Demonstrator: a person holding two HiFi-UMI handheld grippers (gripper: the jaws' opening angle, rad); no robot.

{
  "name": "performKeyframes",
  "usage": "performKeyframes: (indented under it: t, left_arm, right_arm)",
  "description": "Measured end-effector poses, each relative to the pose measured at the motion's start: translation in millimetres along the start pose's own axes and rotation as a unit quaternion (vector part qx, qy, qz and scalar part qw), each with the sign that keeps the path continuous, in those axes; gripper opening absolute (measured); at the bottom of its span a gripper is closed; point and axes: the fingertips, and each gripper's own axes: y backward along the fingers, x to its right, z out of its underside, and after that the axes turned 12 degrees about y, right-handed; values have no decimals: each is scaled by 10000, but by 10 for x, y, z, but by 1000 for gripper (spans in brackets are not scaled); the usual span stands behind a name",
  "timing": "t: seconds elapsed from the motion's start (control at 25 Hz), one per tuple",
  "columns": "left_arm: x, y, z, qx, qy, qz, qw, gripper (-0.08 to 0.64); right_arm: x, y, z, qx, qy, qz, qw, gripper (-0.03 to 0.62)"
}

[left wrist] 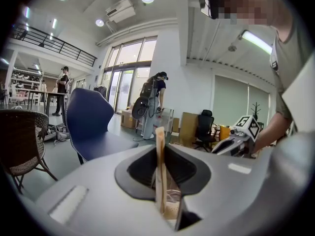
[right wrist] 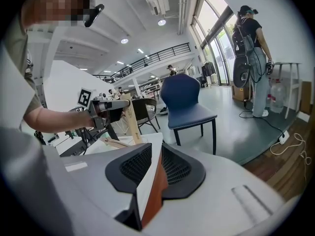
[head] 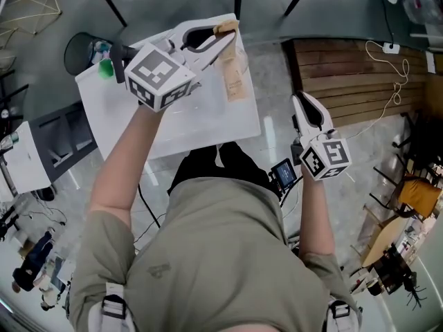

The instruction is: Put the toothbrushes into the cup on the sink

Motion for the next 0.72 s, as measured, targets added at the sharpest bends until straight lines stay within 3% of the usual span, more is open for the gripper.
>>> performKeyframes:
  t: [0.72]
  left_arm:
    - [256, -87, 171, -49, -349, 79, 9993, 54]
  right_arm:
    - [-17, 36, 123, -144, -23, -85, 9999, 72]
